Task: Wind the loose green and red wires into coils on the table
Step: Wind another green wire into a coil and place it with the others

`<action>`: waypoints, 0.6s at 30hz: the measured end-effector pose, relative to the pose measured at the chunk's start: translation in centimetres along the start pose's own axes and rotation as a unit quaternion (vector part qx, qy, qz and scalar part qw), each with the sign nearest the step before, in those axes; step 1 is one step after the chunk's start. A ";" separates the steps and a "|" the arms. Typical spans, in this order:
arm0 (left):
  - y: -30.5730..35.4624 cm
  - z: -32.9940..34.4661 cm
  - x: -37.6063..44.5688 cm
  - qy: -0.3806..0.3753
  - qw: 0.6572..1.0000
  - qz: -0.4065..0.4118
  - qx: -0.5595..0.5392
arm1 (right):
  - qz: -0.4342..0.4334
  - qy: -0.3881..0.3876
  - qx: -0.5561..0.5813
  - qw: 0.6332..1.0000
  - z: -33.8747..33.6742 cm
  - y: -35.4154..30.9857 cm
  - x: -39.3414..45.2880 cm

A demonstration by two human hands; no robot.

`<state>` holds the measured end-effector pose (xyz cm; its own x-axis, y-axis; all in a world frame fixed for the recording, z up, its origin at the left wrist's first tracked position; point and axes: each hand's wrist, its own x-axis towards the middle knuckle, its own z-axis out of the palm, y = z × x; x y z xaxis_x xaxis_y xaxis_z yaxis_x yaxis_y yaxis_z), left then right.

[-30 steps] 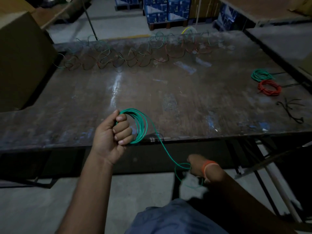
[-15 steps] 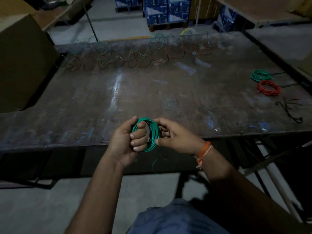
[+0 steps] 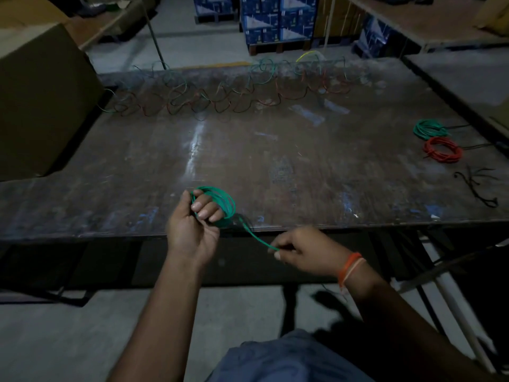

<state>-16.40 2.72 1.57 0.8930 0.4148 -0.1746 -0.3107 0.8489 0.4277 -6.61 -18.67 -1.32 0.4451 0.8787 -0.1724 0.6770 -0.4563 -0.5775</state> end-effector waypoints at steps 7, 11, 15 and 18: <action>-4.8 1.0 -1.5 0.047 0.930 0.090 0.352 | -0.164 0.122 -0.001 0.979 -4.1 -5.4 -1.2; -5.8 1.4 -1.8 -0.027 0.890 0.068 0.450 | -0.176 0.146 0.018 0.973 -6.3 -6.1 -0.7; -5.7 1.6 -2.1 -0.060 0.890 0.007 0.451 | -0.148 0.238 0.041 0.959 -7.0 -5.2 0.3; -5.3 2.1 -2.4 -0.061 0.904 -0.050 0.420 | -0.123 0.282 0.072 0.949 -6.4 -4.1 1.1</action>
<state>-16.23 -3.44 1.57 0.9481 0.2666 -0.1733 0.0856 0.3110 0.9466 -5.14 -16.72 6.00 0.5549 0.7227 0.4121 0.7314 -0.1877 -0.6556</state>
